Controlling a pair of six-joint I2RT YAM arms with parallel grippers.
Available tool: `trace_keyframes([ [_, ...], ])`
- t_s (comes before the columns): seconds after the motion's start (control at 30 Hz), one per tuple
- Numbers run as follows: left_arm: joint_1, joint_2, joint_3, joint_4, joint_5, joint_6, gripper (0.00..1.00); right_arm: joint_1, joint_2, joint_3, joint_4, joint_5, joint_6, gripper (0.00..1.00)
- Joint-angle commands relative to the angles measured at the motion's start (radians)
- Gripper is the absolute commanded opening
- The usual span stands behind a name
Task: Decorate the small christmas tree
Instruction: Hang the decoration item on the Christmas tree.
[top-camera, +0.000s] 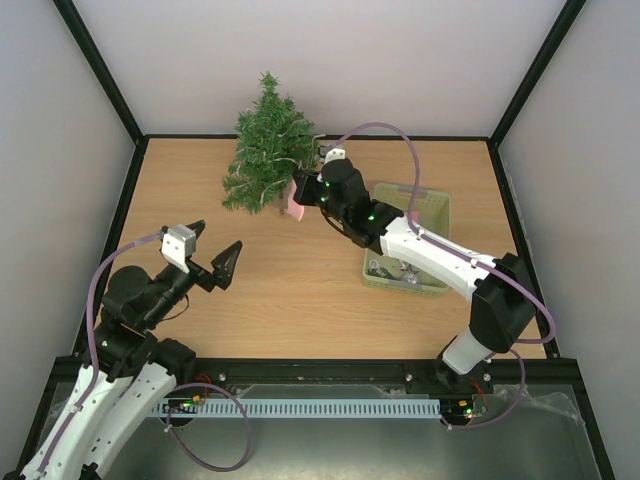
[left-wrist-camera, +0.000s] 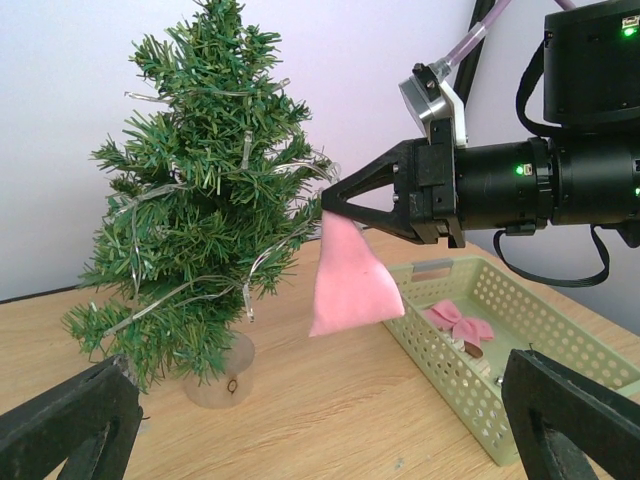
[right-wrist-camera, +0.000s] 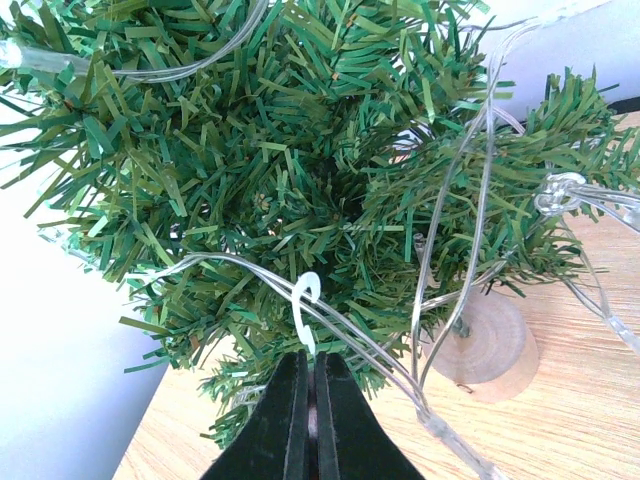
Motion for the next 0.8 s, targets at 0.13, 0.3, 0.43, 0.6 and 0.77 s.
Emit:
trace_keyframes([
  [0.13,-0.004,-0.01,-0.009,0.023,-0.014,0.012,1.0,0.003,0.008,-0.029,0.017,0.04,0.009,0.02],
  [0.3,-0.004,-0.012,-0.009,0.023,-0.016,0.013,1.0,0.002,0.011,-0.026,0.014,0.051,0.005,0.02],
  [0.43,-0.004,-0.014,-0.01,0.022,-0.02,0.013,1.0,0.002,0.014,-0.028,0.013,0.033,0.009,0.02],
  [0.6,-0.004,-0.016,-0.009,0.02,-0.021,0.013,1.0,0.003,-0.009,-0.062,0.023,0.019,0.016,0.02],
  [0.77,-0.005,-0.015,-0.011,0.02,-0.025,0.013,0.99,0.002,-0.034,-0.088,0.018,0.027,0.006,0.02],
])
